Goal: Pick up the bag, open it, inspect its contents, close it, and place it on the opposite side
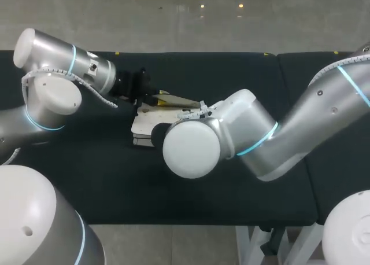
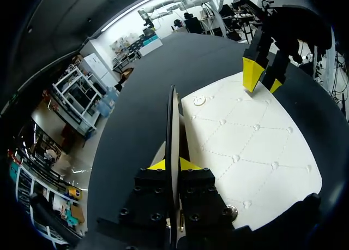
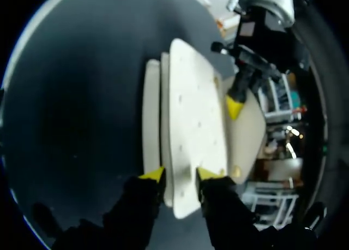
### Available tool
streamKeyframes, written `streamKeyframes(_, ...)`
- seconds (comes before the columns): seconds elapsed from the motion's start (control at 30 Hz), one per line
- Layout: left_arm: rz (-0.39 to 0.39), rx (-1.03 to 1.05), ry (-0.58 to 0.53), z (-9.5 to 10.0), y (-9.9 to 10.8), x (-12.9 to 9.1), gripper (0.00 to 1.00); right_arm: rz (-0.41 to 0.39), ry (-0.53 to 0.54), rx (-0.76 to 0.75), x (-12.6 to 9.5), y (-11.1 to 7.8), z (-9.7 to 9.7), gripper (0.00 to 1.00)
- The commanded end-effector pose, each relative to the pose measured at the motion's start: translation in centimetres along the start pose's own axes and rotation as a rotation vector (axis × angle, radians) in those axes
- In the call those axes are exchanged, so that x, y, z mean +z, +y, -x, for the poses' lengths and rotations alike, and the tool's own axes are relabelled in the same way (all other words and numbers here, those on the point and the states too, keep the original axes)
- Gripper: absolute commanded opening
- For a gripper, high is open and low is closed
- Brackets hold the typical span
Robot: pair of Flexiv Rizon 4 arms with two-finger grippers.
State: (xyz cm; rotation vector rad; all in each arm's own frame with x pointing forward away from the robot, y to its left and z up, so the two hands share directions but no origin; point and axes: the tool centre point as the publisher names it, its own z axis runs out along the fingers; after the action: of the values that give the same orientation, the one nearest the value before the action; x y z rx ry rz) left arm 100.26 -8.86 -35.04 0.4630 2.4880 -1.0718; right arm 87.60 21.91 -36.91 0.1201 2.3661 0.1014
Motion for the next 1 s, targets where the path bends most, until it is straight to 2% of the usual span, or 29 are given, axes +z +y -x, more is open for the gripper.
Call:
streamKeyframes(0.03,-0.008,0.008,0.008,0.3,0.3,0.1,0.0,0.005,-0.008,-0.002,0.6,0.0,-0.1,0.31)
streamKeyframes(0.17,-0.008,0.019,0.014,0.3,0.3,0.1,0.0,0.005,-0.016,0.008,0.9,-0.1,0.0,0.22)
streamKeyframes(0.27,-0.009,0.028,0.017,0.4,0.3,0.2,0.0,0.006,-0.022,0.014,0.9,-0.1,0.1,0.0)
streamKeyframes(0.6,-0.033,0.132,0.002,-0.6,0.1,0.6,0.0,0.006,-0.041,0.031,1.1,0.0,0.0,0.0)
streamKeyframes(1.0,-0.047,0.284,-0.009,-3.6,-0.2,0.7,0.0,0.006,-0.041,0.031,1.1,0.0,0.0,0.0)
